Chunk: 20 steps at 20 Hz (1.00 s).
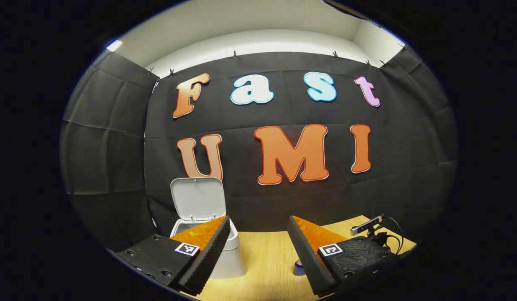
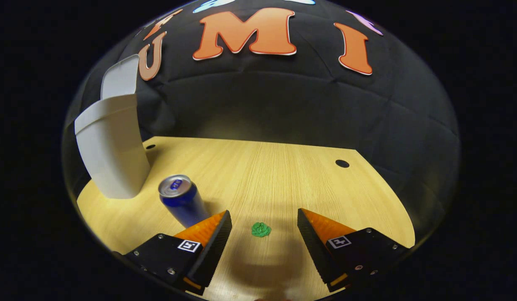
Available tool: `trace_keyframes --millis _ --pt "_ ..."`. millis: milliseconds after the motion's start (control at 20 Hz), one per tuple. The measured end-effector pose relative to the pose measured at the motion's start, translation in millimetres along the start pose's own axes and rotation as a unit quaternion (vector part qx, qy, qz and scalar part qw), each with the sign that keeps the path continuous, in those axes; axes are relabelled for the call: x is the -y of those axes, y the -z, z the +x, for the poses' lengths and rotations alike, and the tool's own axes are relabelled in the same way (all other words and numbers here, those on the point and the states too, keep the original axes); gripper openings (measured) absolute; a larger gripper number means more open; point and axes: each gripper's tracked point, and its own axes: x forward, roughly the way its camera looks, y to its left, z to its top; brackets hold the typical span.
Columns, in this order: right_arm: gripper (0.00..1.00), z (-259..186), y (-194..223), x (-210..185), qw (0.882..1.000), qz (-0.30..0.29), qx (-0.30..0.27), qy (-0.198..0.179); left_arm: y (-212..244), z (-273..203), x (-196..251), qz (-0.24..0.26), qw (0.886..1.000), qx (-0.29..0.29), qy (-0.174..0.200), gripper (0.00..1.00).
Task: Press the lid of the desktop garbage bin to open it, pick up the crumpled paper on the desktop and throw it into the bin, then pick up the pop can on the desktop and drop it into the bin, and finally close the garbage bin lid.
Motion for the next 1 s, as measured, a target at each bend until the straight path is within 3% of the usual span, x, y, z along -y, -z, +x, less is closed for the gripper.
trace_keyframes --millis 300,700,850,1000 --pt "0.95 27.5 27.8 -3.9 0.999 -0.009 -0.048 0.001 9.3 -6.5 -5.1 0.009 1.0 -0.021 -0.004 0.94" --pt "0.93 47.3 46.9 -3.5 0.996 -0.004 -0.082 0.016 22.1 -7.8 -12.8 0.01 0.999 -0.039 -0.007 0.92" --pt "0.85 52.9 52.4 -4.5 0.995 0.012 -0.094 0.014 25.9 -8.6 -14.3 0.01 0.999 -0.045 -0.006 0.91" --pt "0.67 54.7 53.5 -9.9 0.995 0.009 -0.096 0.007 31.3 -5.2 -13.7 0.01 0.999 -0.052 -0.005 0.94"
